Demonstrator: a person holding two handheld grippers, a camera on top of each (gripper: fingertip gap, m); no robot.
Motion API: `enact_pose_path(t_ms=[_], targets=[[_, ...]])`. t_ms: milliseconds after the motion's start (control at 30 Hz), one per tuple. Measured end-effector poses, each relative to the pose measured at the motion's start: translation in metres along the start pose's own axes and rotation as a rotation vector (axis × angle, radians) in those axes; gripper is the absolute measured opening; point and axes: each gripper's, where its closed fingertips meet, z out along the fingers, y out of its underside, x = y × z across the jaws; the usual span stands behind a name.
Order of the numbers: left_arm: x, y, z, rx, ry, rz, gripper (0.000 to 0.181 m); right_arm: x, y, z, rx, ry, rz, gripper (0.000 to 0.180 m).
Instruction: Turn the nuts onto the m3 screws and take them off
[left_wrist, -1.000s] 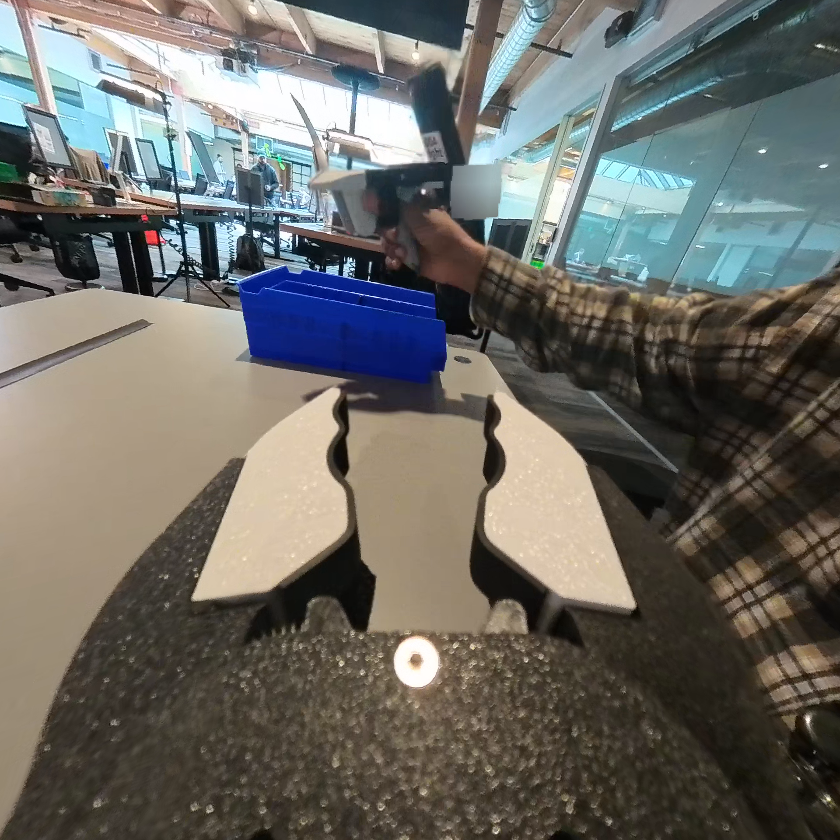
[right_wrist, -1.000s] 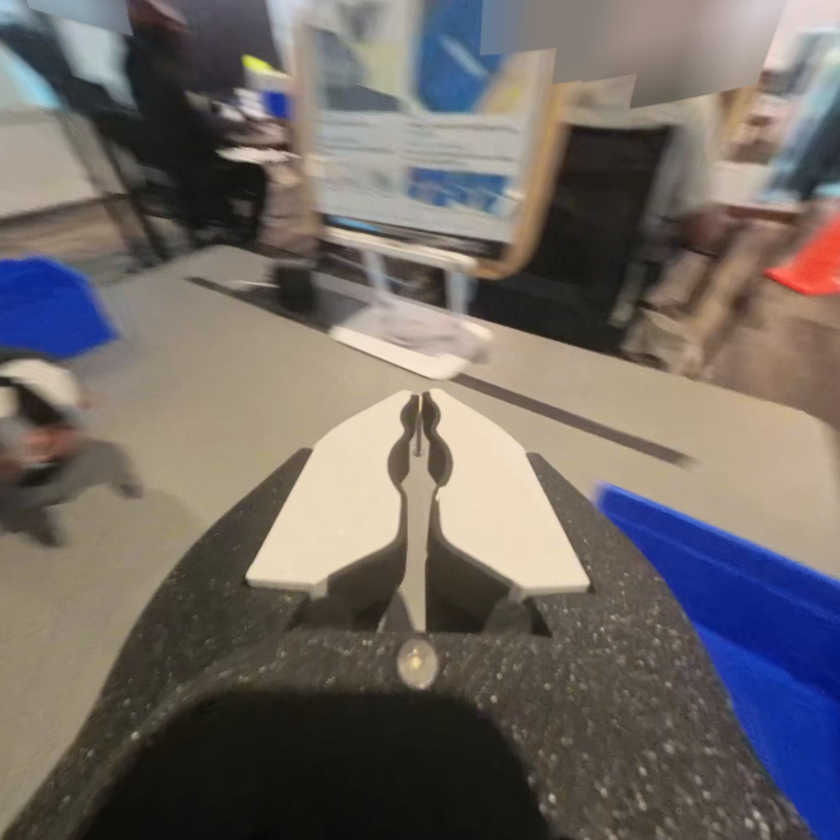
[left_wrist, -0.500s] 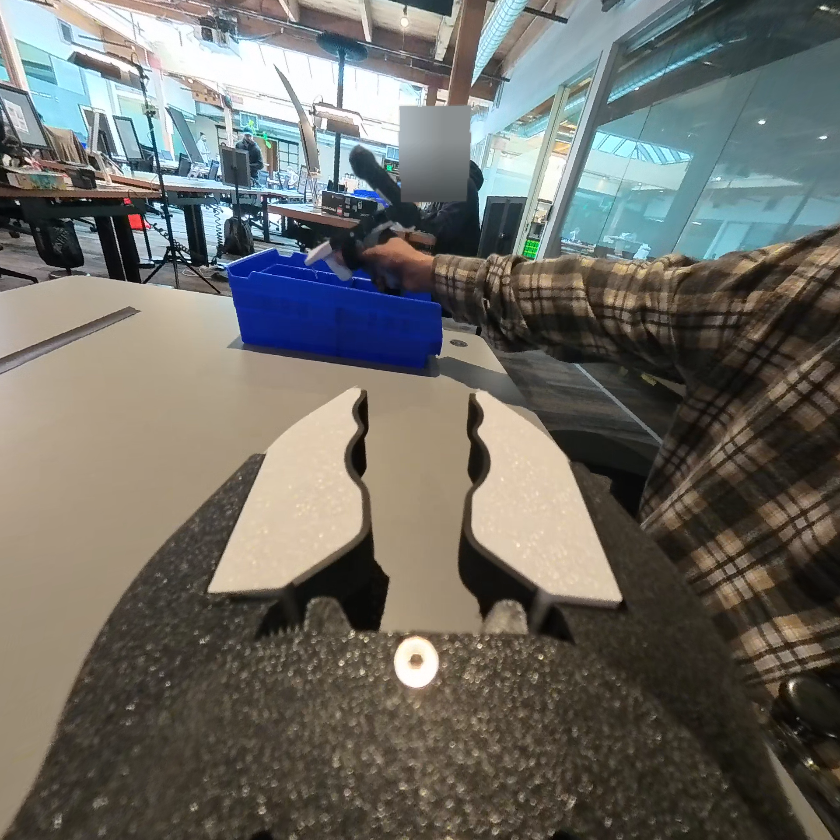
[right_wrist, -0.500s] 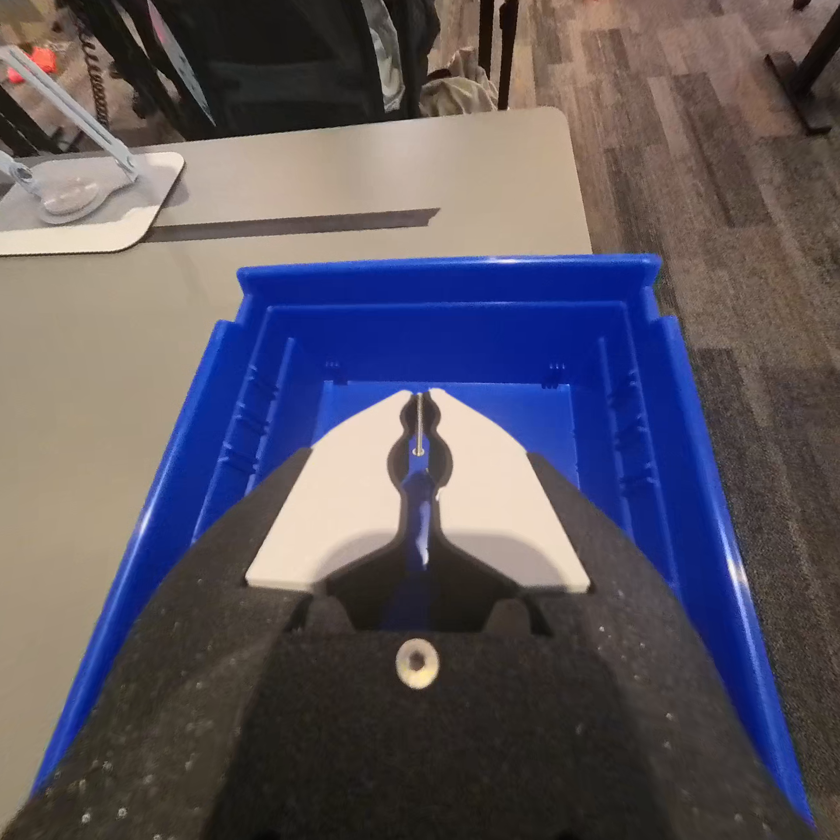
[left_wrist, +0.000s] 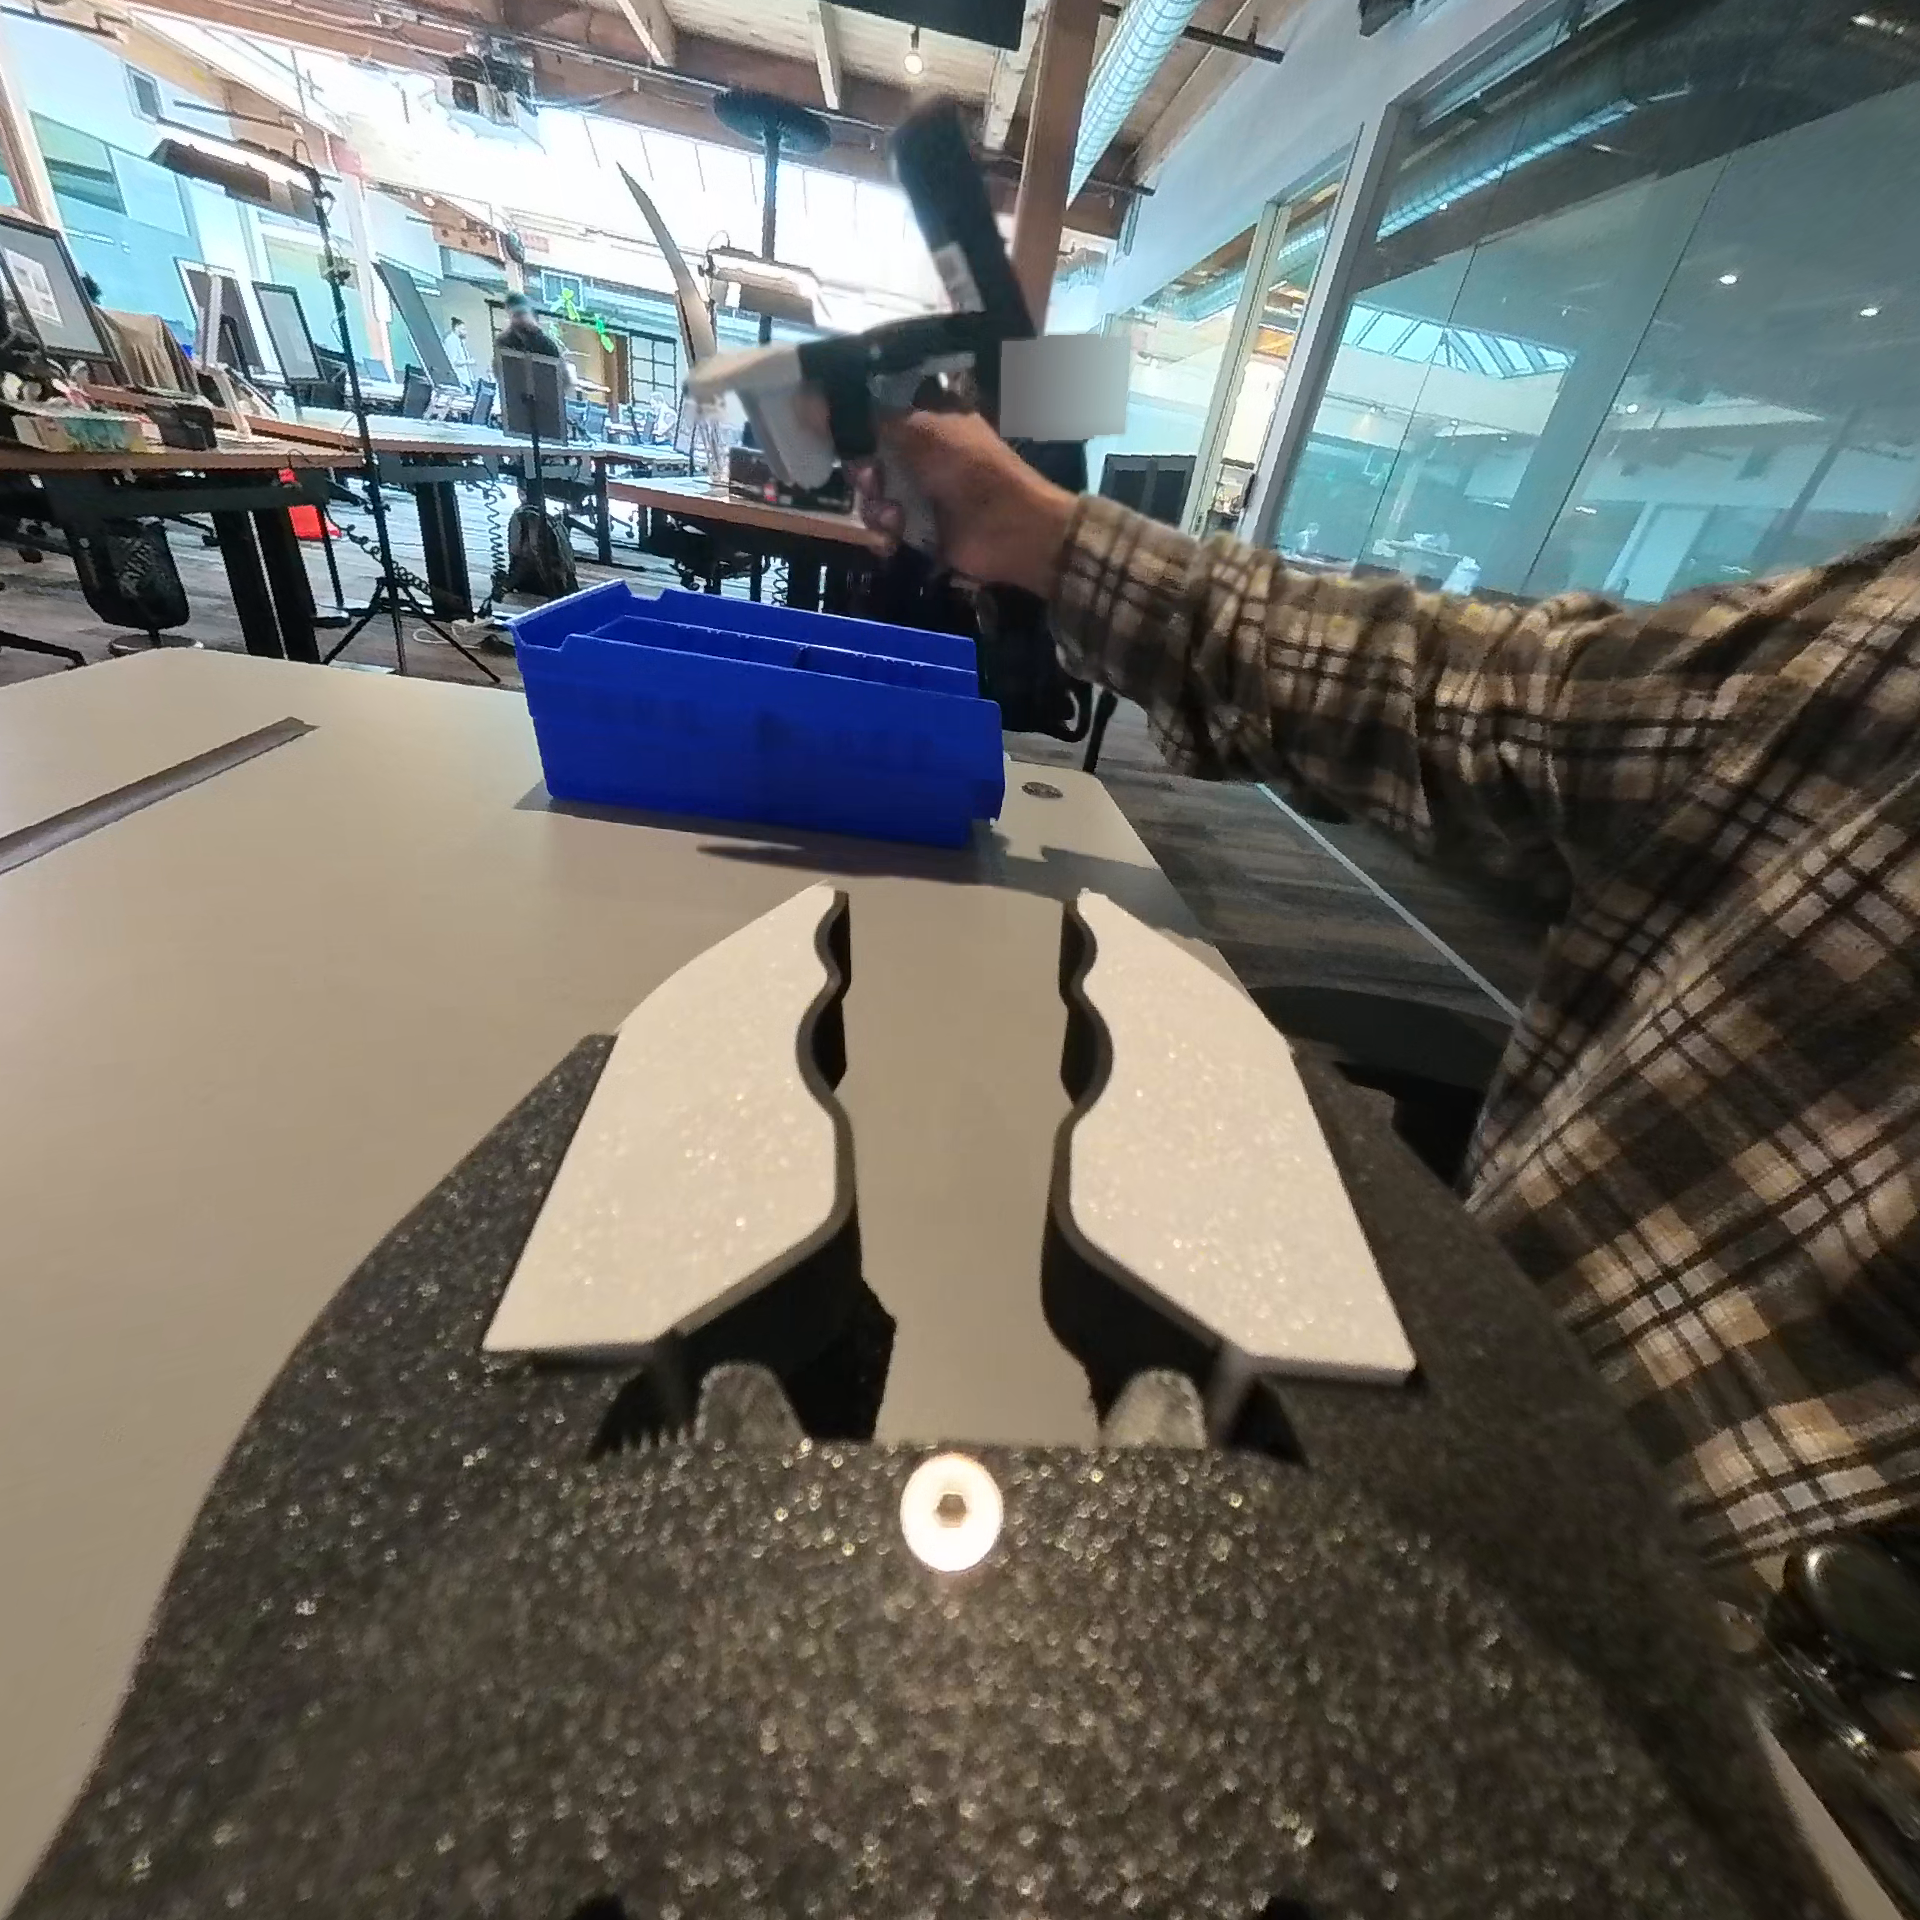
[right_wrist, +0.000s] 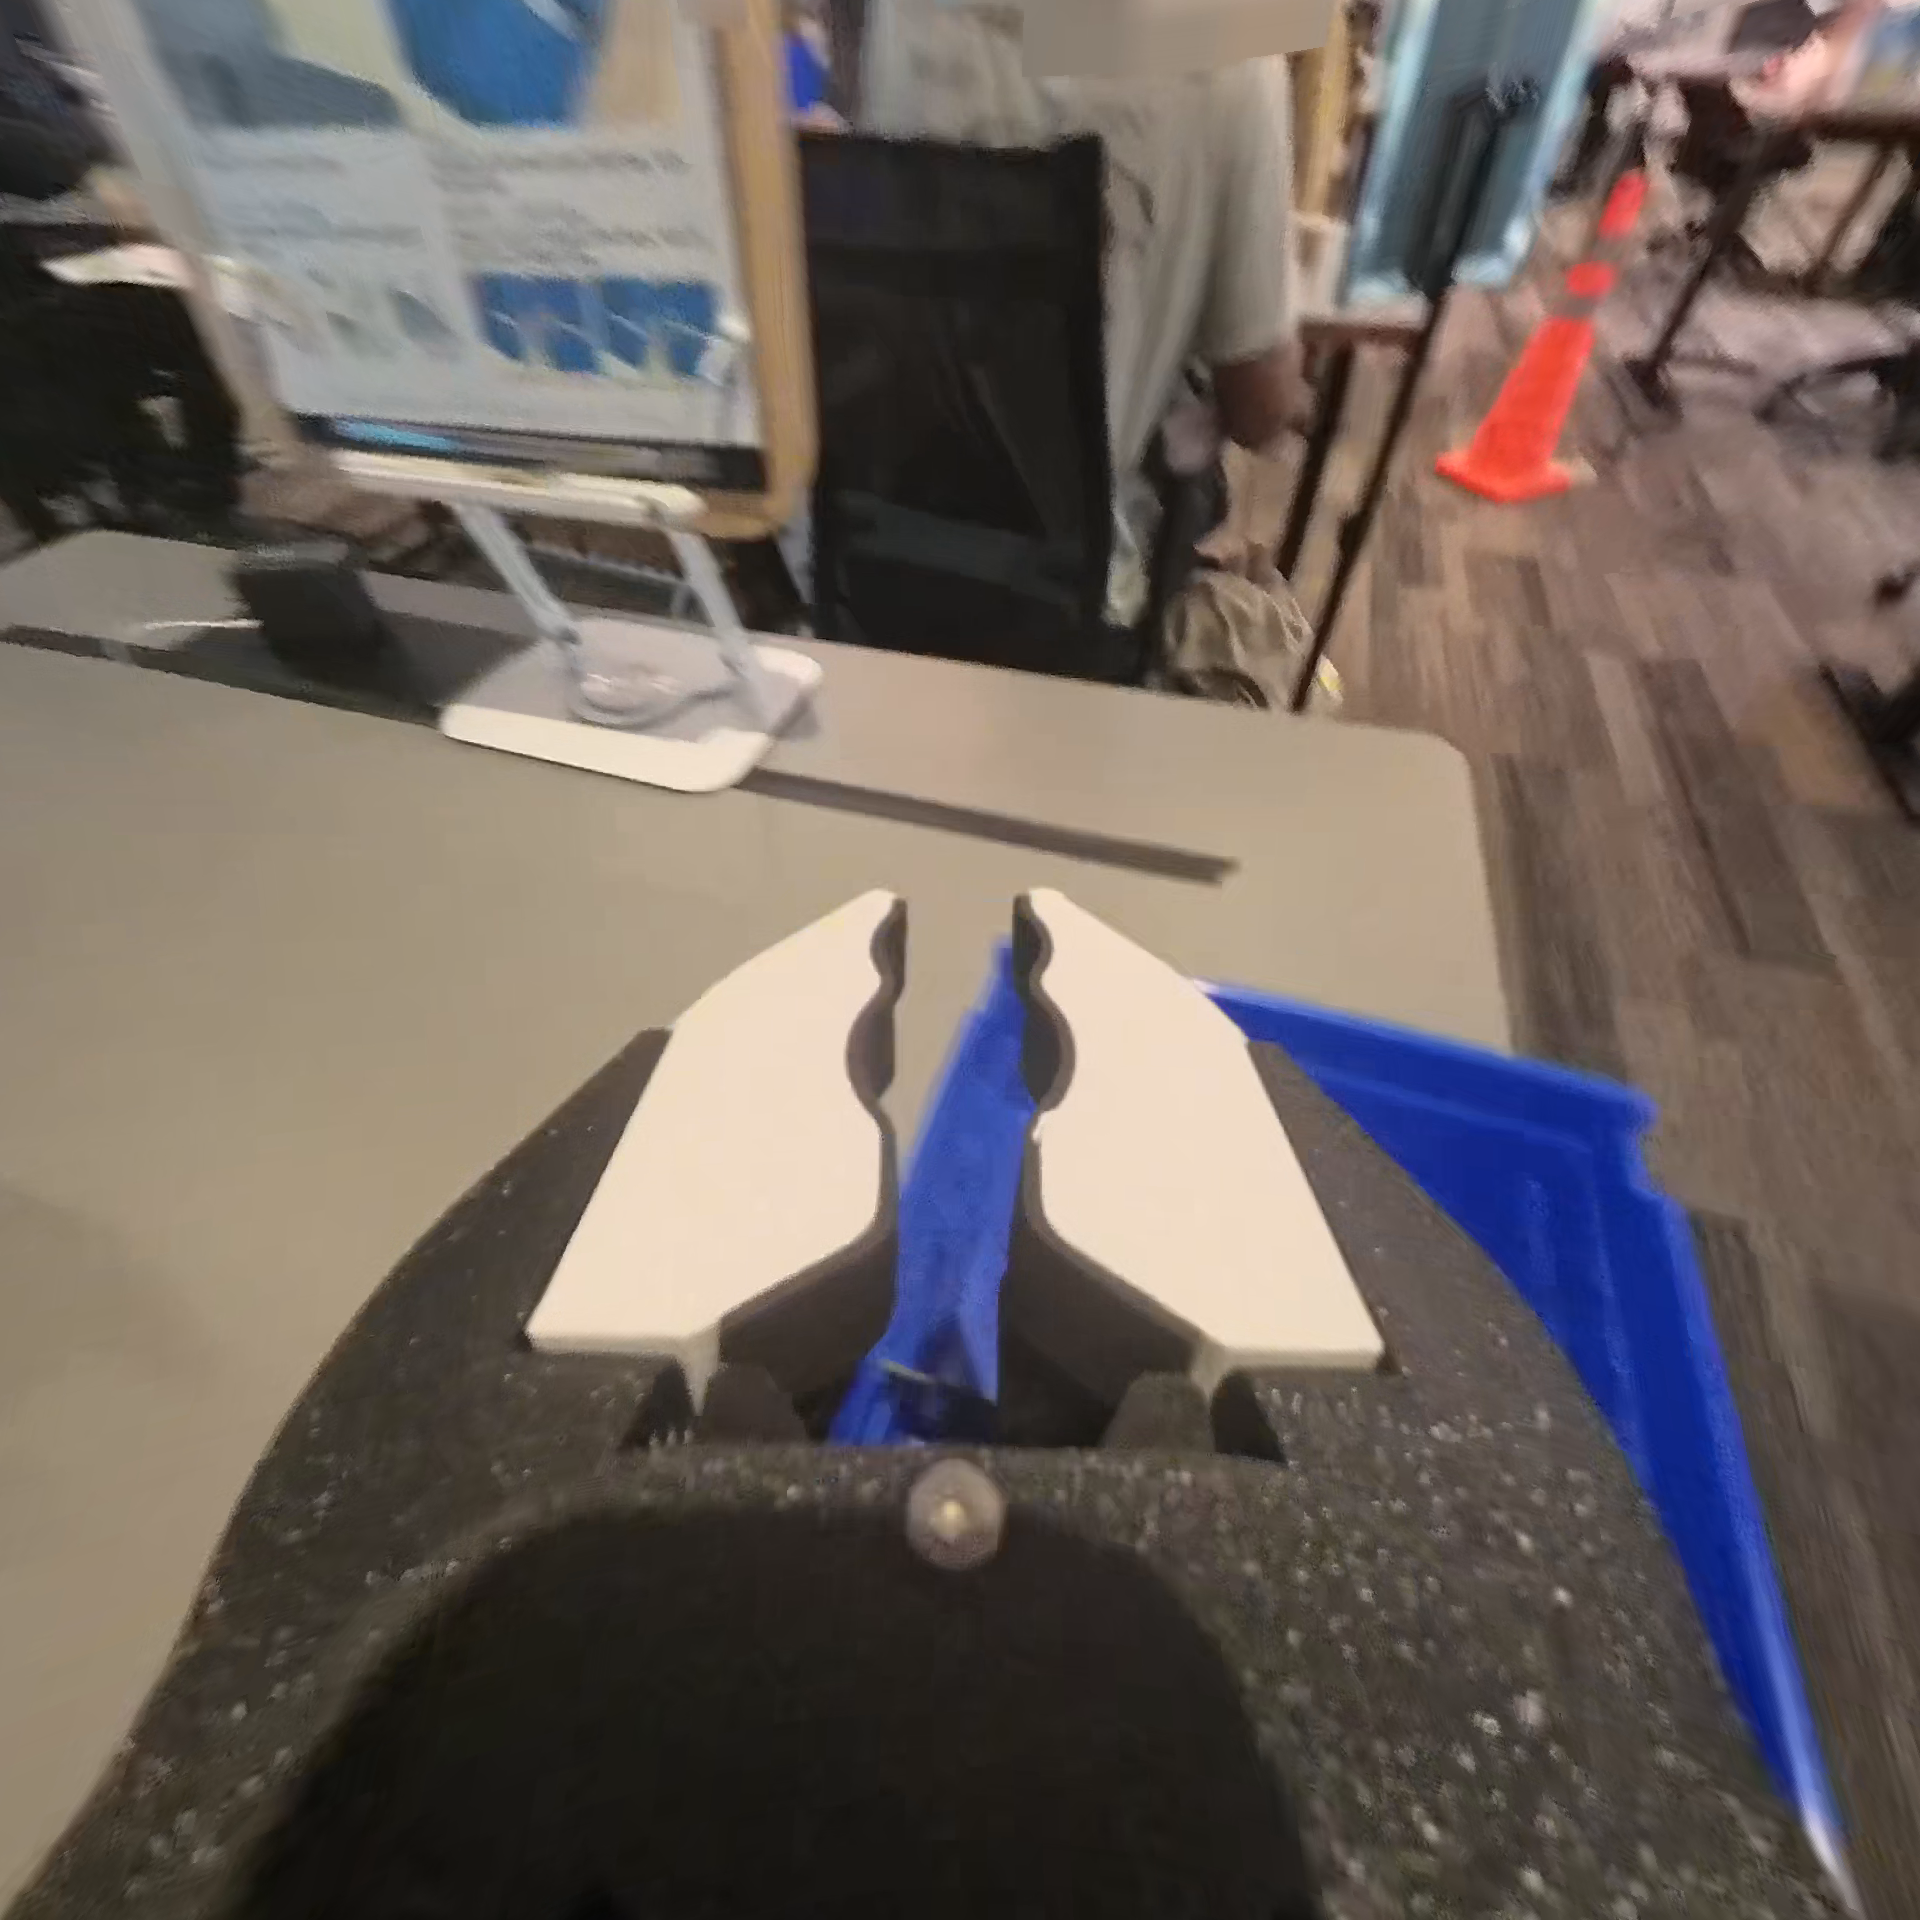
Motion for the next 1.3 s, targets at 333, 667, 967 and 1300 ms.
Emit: enact_pose_path(t_ms=[333, 667, 967, 1300], targets=[[-0.001, 0.001, 0.0, -0.004, -0.006, 0.003, 0.037, -0.227, 0.025, 0.025, 0.153, -0.455, -0.136, 0.021], [-0.004, 0.003, -0.001, -0.008, -0.019, 0.002, 0.037, -0.273, 0.095, 0.064, 0.159, -0.516, -0.064, 0.021], [-0.009, -0.029, -0.028, 0.015, -0.161, 0.109, 0.039, -0.269, 0.106, 0.062, 0.142, -0.5, -0.1, 0.022], [0.008, -0.134, -0.227, -0.072, -0.744, 0.299, 0.052, -0.255, 0.107, 0.068, 0.139, -0.444, -0.064, 0.066]])
